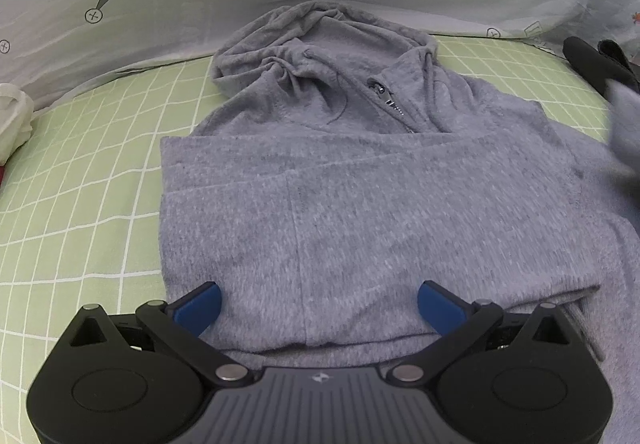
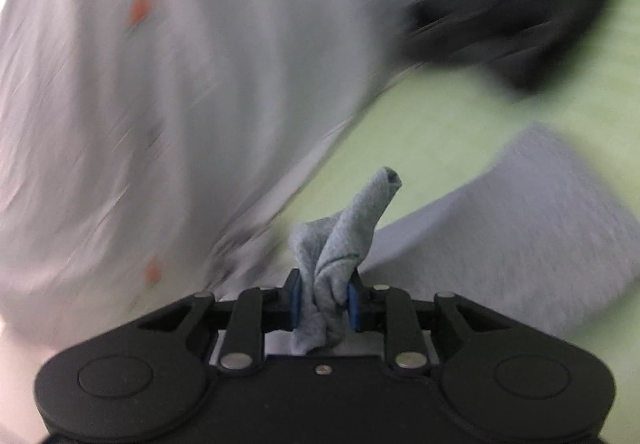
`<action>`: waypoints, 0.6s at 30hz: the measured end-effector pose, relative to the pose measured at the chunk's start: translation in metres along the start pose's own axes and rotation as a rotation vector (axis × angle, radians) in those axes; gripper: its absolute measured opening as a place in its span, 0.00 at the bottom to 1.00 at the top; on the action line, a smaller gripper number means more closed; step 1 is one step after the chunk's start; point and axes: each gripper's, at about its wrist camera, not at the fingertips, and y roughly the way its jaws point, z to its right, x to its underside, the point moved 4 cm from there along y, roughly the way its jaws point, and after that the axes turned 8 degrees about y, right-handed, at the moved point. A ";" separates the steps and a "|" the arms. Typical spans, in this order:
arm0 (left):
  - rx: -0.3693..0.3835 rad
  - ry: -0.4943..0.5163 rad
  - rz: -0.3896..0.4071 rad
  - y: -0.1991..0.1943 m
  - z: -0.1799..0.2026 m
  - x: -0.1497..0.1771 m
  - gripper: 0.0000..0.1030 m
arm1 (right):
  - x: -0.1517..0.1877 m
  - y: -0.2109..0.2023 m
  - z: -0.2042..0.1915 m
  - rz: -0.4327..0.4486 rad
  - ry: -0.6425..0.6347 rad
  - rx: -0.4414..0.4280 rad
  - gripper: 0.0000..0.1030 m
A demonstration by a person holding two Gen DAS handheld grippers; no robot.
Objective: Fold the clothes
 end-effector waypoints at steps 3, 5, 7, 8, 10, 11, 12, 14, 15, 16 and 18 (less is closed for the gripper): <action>0.001 0.003 0.011 -0.001 0.000 0.001 1.00 | 0.041 0.031 -0.042 -0.129 -0.192 0.019 0.26; -0.001 0.002 0.017 -0.001 0.000 0.002 1.00 | 0.070 0.050 -0.068 -0.211 -0.346 0.060 0.48; -0.002 0.001 0.023 -0.001 0.000 0.003 1.00 | 0.090 0.054 -0.088 -0.224 -0.514 0.095 0.84; -0.003 0.001 0.024 -0.002 0.000 0.003 1.00 | 0.096 0.050 -0.095 -0.203 -0.593 0.107 0.89; -0.004 -0.003 0.021 -0.002 0.000 0.003 1.00 | 0.093 0.038 -0.101 -0.131 -0.676 0.125 0.98; -0.007 -0.006 0.015 -0.002 0.000 0.002 1.00 | 0.087 0.033 -0.098 -0.098 -0.691 0.158 0.98; -0.009 -0.011 0.007 -0.002 0.000 0.002 1.00 | 0.081 0.029 -0.094 -0.065 -0.706 0.195 1.00; -0.013 -0.019 -0.008 -0.003 0.000 0.001 1.00 | 0.068 0.024 -0.079 -0.002 -0.726 0.305 1.00; -0.014 -0.022 -0.016 -0.005 -0.001 0.001 1.00 | 0.063 0.020 -0.067 0.027 -0.723 0.376 1.00; -0.013 -0.027 -0.021 -0.007 -0.001 0.001 1.00 | 0.058 0.015 -0.055 0.055 -0.714 0.446 1.00; -0.002 -0.051 -0.013 -0.016 -0.001 0.000 1.00 | 0.050 0.004 -0.026 0.085 -0.640 0.538 1.00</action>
